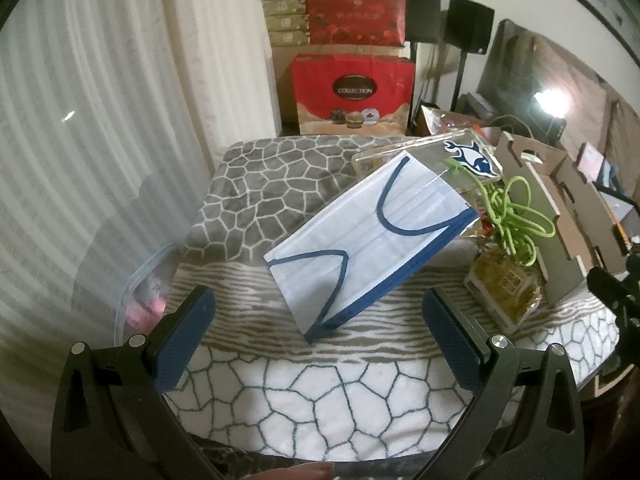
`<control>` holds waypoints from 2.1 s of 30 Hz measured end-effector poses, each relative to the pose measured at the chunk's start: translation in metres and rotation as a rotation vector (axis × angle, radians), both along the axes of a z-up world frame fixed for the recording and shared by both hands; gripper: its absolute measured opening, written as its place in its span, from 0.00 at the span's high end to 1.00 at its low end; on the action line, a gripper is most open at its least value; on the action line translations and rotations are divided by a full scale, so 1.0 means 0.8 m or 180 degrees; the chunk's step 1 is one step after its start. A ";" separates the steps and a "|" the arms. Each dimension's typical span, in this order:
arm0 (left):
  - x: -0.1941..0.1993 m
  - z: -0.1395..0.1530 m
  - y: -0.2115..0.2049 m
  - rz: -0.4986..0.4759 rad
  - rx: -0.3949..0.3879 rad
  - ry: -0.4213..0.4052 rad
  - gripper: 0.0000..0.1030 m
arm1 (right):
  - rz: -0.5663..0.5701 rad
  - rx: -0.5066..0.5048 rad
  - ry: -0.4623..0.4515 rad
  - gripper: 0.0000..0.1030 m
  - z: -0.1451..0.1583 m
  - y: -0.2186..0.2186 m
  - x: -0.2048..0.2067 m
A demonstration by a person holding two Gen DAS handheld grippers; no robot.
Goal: Organize objects
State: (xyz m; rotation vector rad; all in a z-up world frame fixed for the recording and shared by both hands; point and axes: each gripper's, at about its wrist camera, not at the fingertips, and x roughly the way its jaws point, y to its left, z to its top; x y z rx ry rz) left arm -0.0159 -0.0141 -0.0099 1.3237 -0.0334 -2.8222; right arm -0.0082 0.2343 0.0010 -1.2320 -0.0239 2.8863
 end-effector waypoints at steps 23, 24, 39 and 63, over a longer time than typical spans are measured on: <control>-0.038 -0.041 0.017 -0.0589 -0.0077 0.0000 0.05 | -0.0486 0.0081 -0.0340 0.37 -0.016 0.172 -0.062; -0.039 -0.043 0.019 -0.0614 -0.0074 -0.0001 0.06 | -0.0473 0.0058 -0.0379 0.41 -0.020 0.179 -0.069; -0.040 -0.055 0.033 -0.0800 -0.0169 0.0083 0.12 | -0.0448 0.0056 -0.0513 0.69 -0.023 0.239 -0.133; -0.048 -0.061 0.039 -0.0825 -0.0301 0.0023 0.28 | -0.0208 0.0029 -0.0880 0.80 -0.067 0.216 -0.096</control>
